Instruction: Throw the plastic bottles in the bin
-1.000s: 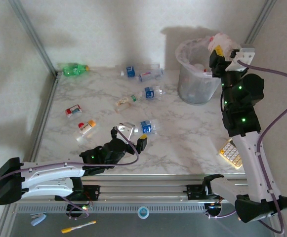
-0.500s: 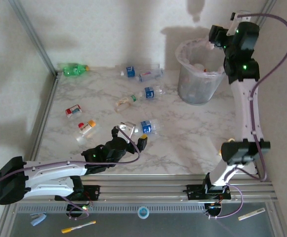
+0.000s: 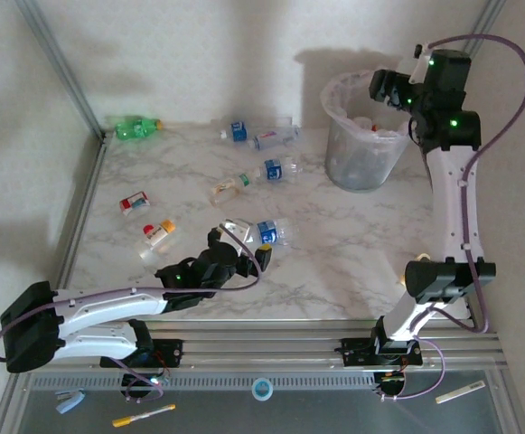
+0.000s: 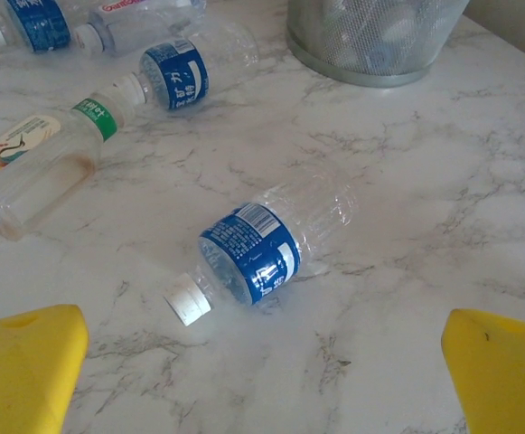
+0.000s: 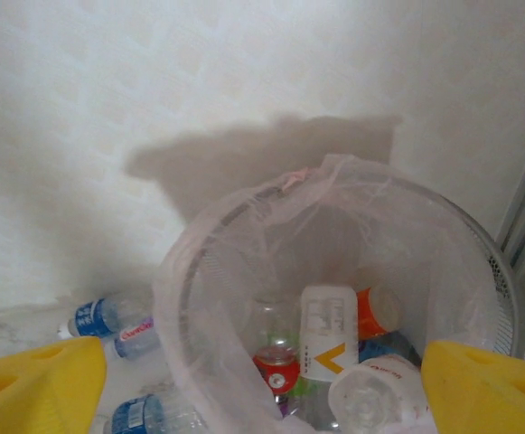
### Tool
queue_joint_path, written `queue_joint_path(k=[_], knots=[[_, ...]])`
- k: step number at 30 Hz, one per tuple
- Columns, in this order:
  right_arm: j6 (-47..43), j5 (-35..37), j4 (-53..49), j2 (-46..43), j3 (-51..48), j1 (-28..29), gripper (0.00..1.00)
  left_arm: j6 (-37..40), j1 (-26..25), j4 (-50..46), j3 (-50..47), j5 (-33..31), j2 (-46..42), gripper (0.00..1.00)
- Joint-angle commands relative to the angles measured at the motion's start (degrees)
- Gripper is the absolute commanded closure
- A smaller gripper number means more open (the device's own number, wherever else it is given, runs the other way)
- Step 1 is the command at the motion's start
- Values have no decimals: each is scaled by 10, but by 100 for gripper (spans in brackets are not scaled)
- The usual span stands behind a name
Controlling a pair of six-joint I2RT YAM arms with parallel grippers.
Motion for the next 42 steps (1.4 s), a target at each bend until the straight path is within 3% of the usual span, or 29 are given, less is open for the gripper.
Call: queue_joint_path(k=[1, 10, 23, 30, 42], knots=[[0, -20, -16, -22, -13, -1, 8, 12, 19, -28, 28, 34, 12, 0], [1, -73, -65, -59, -40, -1, 3, 48, 74, -94, 89, 130, 68, 0], [4, -138, -84, -142, -160, -1, 1, 125, 137, -177, 212, 280, 201, 1], [23, -187, -85, -179, -218, 3, 1, 153, 160, -197, 252, 307, 248, 1], [16, -187, -114, -226, -287, 16, 1, 225, 194, -277, 336, 369, 354, 3]])
